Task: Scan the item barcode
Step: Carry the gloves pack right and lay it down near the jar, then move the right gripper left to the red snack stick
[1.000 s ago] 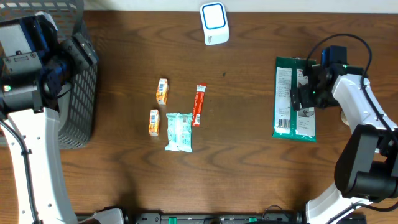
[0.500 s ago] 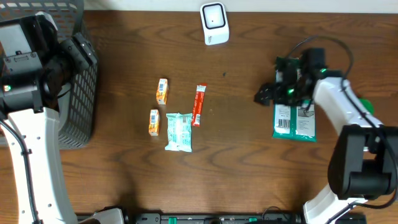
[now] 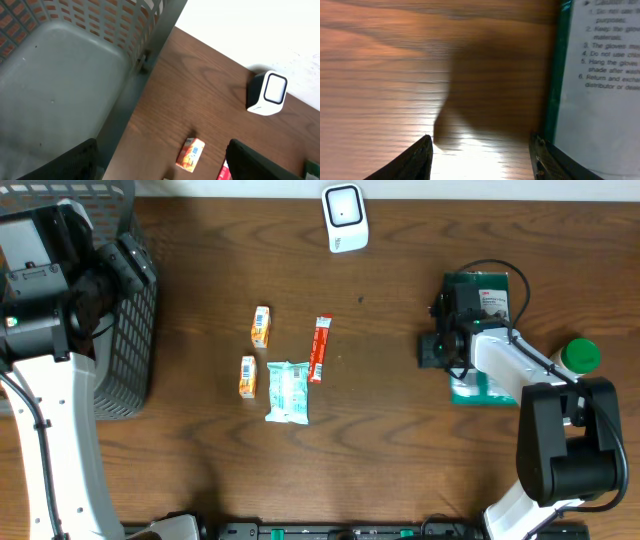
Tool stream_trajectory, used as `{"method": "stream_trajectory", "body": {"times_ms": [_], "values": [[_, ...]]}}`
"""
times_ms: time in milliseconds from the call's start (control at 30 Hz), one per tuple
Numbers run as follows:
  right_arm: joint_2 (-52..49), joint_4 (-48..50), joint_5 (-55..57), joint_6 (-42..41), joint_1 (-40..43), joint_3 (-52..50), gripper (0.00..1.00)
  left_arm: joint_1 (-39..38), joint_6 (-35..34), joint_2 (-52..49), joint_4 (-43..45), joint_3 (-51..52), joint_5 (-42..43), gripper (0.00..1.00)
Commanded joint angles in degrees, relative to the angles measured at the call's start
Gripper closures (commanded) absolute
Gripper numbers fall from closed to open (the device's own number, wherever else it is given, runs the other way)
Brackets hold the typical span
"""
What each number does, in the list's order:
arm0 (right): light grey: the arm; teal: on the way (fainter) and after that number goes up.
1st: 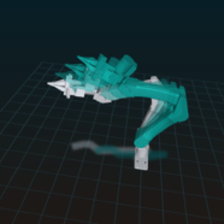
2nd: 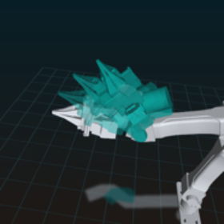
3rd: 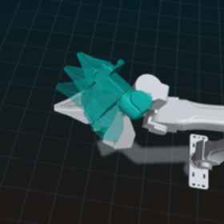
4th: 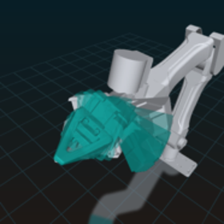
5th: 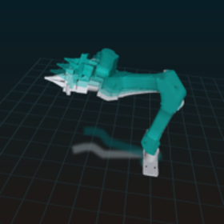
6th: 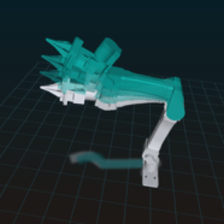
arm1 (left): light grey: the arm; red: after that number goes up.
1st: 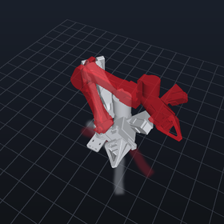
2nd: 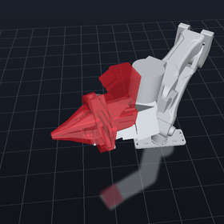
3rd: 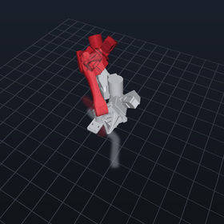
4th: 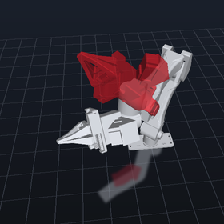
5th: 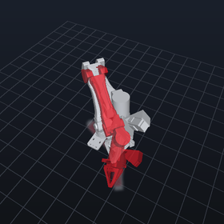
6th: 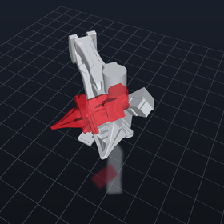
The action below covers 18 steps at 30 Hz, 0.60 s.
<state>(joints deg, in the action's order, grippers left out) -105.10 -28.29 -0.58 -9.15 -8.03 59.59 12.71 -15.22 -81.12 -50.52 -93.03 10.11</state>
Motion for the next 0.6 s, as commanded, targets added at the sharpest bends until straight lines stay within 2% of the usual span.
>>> {"method": "stream_trajectory", "body": {"times_ms": [0,233,567], "values": [[-0.22,-1.57,8.46,-1.75,1.75,-0.70,0.42,0.13,-0.50,-0.11,0.07,0.07,-0.55,0.18],[0.55,-4.52,11.80,-1.49,4.42,-0.33,0.39,0.13,-0.50,-0.11,0.07,0.07,-0.52,0.18],[6.27,-8.39,15.13,-1.57,7.08,-0.33,0.39,0.13,-0.50,-0.11,0.07,0.07,-0.52,0.18]]}}
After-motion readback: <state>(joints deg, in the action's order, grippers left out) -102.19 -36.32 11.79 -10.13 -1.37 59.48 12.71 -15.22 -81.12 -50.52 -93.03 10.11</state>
